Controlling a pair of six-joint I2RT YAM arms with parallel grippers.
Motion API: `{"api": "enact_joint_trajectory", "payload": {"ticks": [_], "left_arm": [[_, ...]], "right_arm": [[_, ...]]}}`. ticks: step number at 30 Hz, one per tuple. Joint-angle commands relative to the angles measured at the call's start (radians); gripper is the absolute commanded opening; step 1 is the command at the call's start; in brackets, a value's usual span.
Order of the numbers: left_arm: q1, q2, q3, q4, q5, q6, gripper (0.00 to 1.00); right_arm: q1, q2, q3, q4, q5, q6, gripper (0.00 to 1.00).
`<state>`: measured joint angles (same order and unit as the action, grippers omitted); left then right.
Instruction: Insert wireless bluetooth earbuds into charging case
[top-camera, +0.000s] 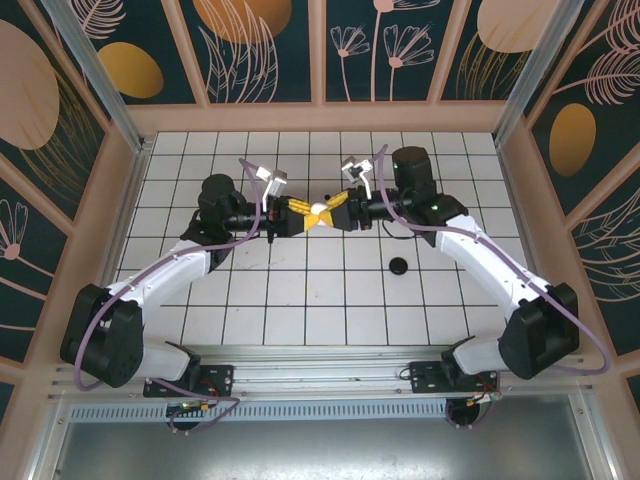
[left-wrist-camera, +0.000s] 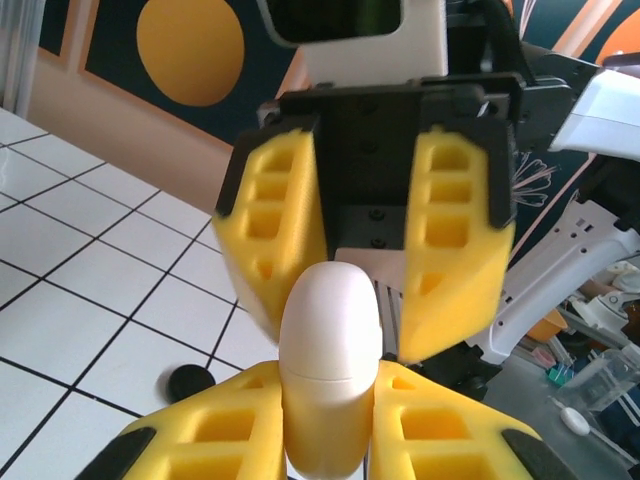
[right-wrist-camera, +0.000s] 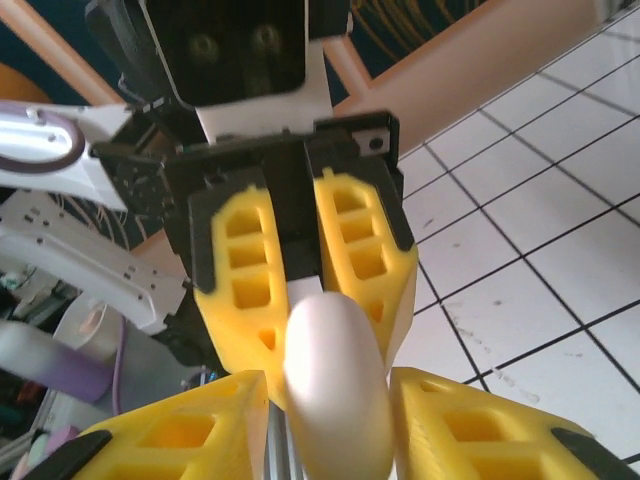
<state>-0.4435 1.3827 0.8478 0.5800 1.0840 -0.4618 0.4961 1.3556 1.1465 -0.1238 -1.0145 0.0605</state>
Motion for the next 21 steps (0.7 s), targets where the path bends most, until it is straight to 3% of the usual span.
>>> {"api": "enact_joint_trajectory", "payload": {"ticks": [1,6,10,21], "left_arm": [[-0.001,-0.023,0.016,-0.001,-0.046,0.002,0.13],[0.000,-0.042,0.007,0.011,-0.064,0.009,0.13],[0.000,-0.042,0.007,0.039,-0.045,-0.019,0.13],[0.000,-0.054,0.017,0.025,0.010,-0.018,0.13]], "right_arm": [[-0.018,-0.079,-0.039,0.145,0.026,0.068,0.39],[-0.023,-0.126,-0.123,0.288,0.008,0.164,0.47],[-0.002,-0.113,-0.141,0.293,0.005,0.175,0.51],[0.041,-0.028,-0.109,0.352,0.019,0.236,0.48]]}}
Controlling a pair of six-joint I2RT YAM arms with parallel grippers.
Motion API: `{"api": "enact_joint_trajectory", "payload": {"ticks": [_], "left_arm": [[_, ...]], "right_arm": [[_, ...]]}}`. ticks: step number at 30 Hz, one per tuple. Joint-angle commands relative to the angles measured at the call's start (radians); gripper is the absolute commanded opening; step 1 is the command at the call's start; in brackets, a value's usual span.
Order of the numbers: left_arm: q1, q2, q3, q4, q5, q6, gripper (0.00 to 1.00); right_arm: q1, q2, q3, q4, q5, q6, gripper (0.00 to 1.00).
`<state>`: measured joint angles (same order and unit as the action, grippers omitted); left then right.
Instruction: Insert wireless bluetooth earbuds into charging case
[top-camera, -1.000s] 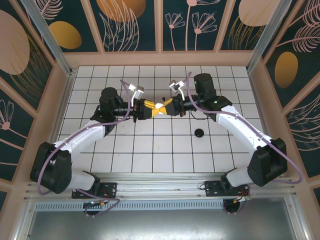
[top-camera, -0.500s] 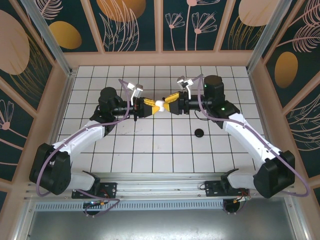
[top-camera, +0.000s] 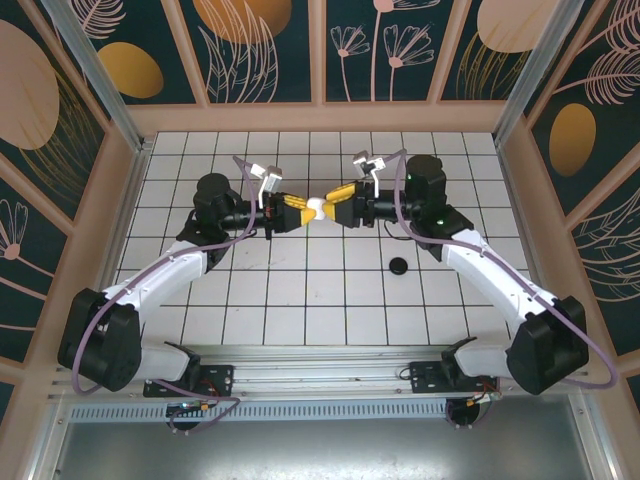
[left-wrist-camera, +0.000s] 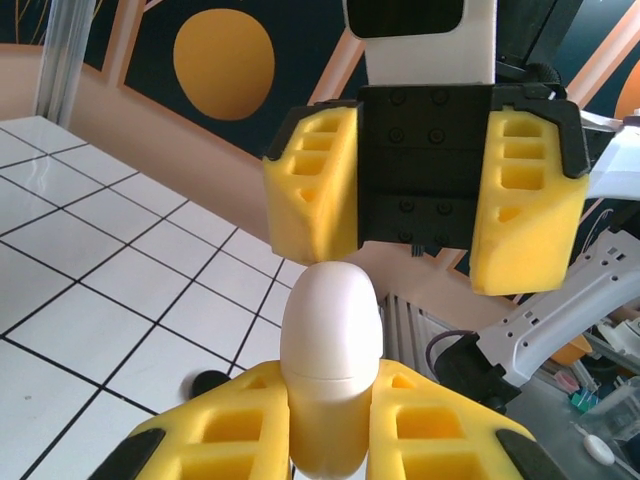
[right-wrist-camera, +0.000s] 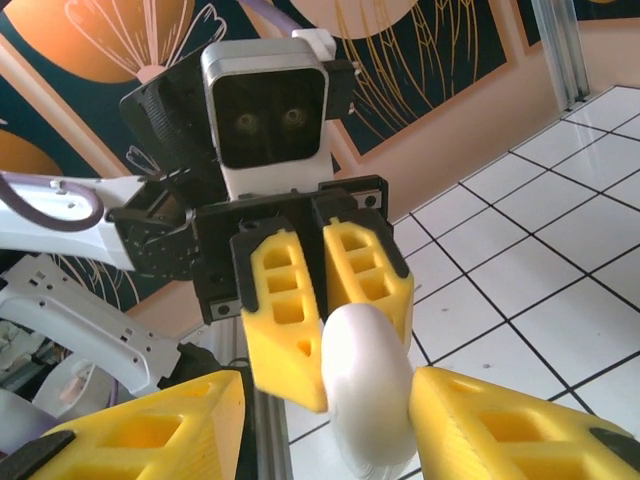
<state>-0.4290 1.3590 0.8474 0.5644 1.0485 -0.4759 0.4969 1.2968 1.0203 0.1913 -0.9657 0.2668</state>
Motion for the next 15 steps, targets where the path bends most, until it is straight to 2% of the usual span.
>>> {"api": "enact_joint_trajectory", "payload": {"ticks": [1,7,12,15], "left_arm": [[-0.013,-0.034,0.016,0.040,0.046,-0.004,0.13],[-0.013,-0.047,0.007,0.041,0.047,-0.003,0.13],[-0.013,-0.048,0.002,0.036,0.045,0.003,0.14],[-0.014,-0.048,0.004,0.015,0.044,0.018,0.15]], "right_arm": [[0.044,0.037,0.023,0.033,-0.032,0.028,0.48],[0.045,0.062,0.036,0.014,-0.038,0.026,0.49],[0.045,0.052,0.035,0.016,-0.021,0.033,0.29],[0.045,0.042,0.031,0.023,-0.015,0.034,0.22]]}}
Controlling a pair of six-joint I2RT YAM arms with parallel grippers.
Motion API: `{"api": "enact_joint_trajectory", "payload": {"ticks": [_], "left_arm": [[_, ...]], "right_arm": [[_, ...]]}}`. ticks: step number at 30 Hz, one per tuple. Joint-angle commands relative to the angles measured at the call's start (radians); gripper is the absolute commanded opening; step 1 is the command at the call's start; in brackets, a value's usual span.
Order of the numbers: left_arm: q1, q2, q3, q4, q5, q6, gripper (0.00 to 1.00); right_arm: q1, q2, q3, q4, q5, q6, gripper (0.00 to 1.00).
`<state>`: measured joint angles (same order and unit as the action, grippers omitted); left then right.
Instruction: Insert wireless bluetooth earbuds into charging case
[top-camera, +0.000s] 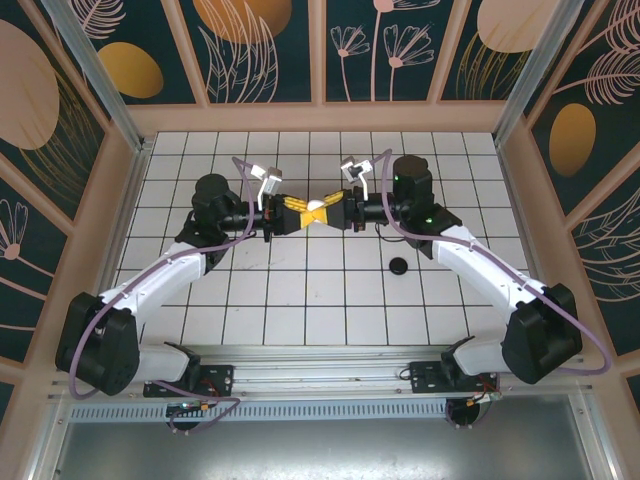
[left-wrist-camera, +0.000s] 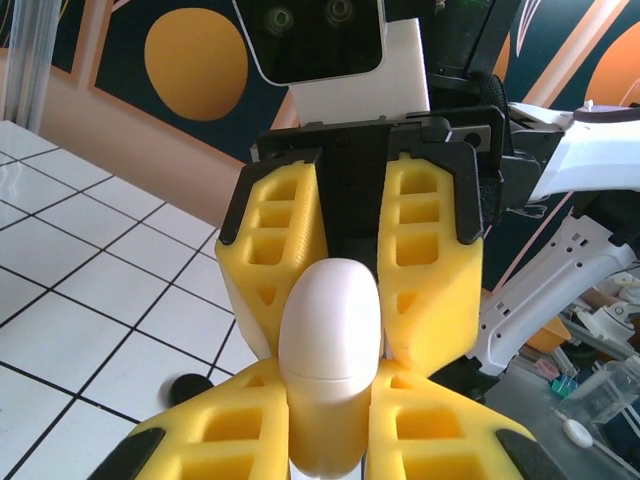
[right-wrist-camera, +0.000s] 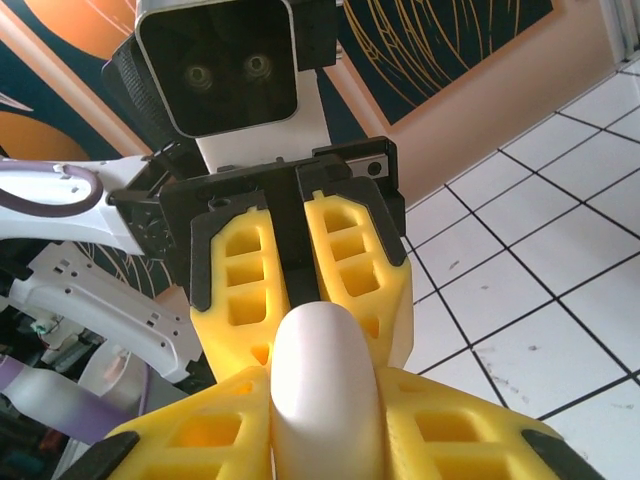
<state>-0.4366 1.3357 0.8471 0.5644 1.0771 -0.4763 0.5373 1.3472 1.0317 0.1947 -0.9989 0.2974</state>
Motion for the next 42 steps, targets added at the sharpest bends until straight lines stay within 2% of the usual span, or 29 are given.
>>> {"api": "enact_joint_trajectory", "payload": {"ticks": [1,3,6,7,10,12,15,18,23,28,30,33,35,39,42], "left_arm": [[-0.007,-0.024,0.005,0.011,0.015,0.022,0.15],[-0.007,-0.024,0.007,0.005,0.017,0.024,0.15],[-0.007,-0.031,0.007,-0.012,0.016,0.035,0.15],[-0.006,-0.033,0.008,-0.015,0.013,0.038,0.15],[-0.006,-0.039,0.007,-0.021,0.014,0.041,0.15],[-0.006,-0.040,0.009,-0.021,0.015,0.038,0.15],[-0.007,-0.041,0.010,-0.020,0.015,0.036,0.15],[-0.008,-0.035,0.016,-0.016,0.018,0.029,0.15],[-0.007,-0.027,0.025,-0.008,0.019,0.014,0.20],[-0.007,-0.014,0.021,0.053,0.030,-0.038,0.26],[-0.006,-0.009,0.020,0.063,0.031,-0.044,0.24],[-0.007,-0.010,0.019,0.061,0.026,-0.038,0.21],[-0.007,-0.011,0.020,0.055,0.027,-0.035,0.20],[-0.007,-0.013,0.021,0.048,0.030,-0.029,0.19],[-0.007,-0.012,0.026,0.049,0.038,-0.034,0.21]], "right_arm": [[0.004,-0.012,0.019,0.022,0.017,0.006,0.20],[0.004,-0.017,0.016,0.026,0.018,0.011,0.21],[-0.004,-0.028,0.012,0.026,0.043,0.025,0.42],[-0.008,-0.034,0.007,0.032,0.049,0.030,0.46],[-0.017,-0.051,-0.011,0.066,0.054,0.049,0.48],[-0.017,-0.052,-0.015,0.071,0.047,0.047,0.45],[-0.017,-0.037,-0.012,0.060,0.016,0.043,0.33],[-0.008,-0.019,-0.006,0.054,-0.026,0.044,0.25],[0.001,-0.003,0.014,0.022,-0.051,0.017,0.17],[0.001,-0.008,0.006,0.071,-0.045,0.032,0.11],[0.001,-0.009,-0.002,0.095,-0.036,0.043,0.12],[0.001,-0.011,-0.005,0.092,-0.014,0.041,0.29],[0.000,-0.016,-0.010,0.085,-0.015,0.034,0.33],[0.000,-0.019,-0.017,0.081,-0.045,0.032,0.31],[0.000,-0.020,-0.019,0.080,-0.054,0.036,0.21]]}}
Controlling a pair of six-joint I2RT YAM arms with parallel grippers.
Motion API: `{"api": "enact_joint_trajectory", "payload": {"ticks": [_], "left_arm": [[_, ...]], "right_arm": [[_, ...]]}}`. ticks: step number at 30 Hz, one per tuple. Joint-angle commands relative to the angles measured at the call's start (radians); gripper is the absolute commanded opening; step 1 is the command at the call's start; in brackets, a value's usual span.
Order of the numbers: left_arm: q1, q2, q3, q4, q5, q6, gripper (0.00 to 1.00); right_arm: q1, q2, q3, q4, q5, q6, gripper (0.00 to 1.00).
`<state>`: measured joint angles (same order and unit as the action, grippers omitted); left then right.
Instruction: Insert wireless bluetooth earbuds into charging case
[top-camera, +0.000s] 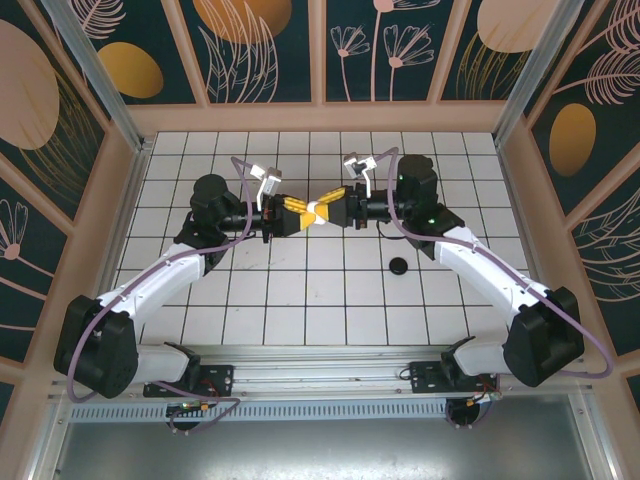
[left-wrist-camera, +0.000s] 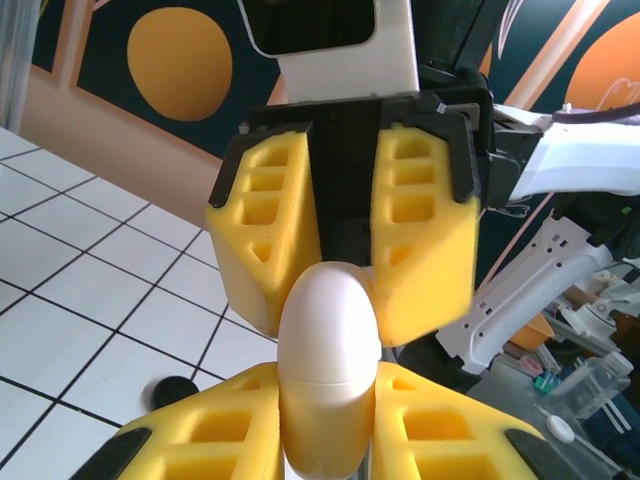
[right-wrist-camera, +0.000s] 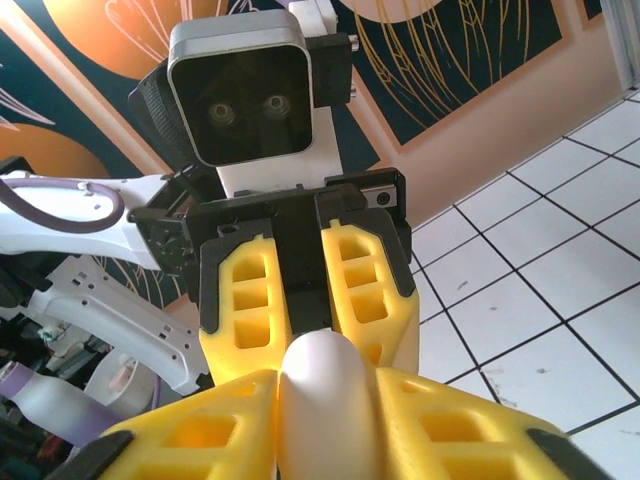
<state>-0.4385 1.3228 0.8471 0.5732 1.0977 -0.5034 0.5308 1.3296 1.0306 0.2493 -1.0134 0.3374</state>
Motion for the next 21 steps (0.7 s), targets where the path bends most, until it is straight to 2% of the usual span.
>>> {"api": "enact_joint_trajectory", "payload": {"ticks": [1,6,14,19,21], "left_arm": [[-0.004,0.003,0.026,0.041,0.019,-0.009,0.23],[-0.004,-0.003,0.020,0.046,0.022,-0.012,0.31],[-0.005,-0.018,0.006,0.031,0.020,-0.002,0.49],[-0.005,-0.009,0.007,0.009,0.030,0.011,0.50],[-0.006,-0.003,0.007,0.013,0.037,0.008,0.46]], "right_arm": [[0.006,-0.003,-0.017,0.027,-0.039,-0.005,0.18],[0.006,-0.007,-0.023,0.070,-0.034,0.018,0.11],[0.005,-0.019,-0.031,0.097,-0.022,0.025,0.09],[0.005,-0.032,-0.031,0.096,-0.017,0.022,0.09],[0.005,-0.035,-0.030,0.097,-0.019,0.022,0.09]]}}
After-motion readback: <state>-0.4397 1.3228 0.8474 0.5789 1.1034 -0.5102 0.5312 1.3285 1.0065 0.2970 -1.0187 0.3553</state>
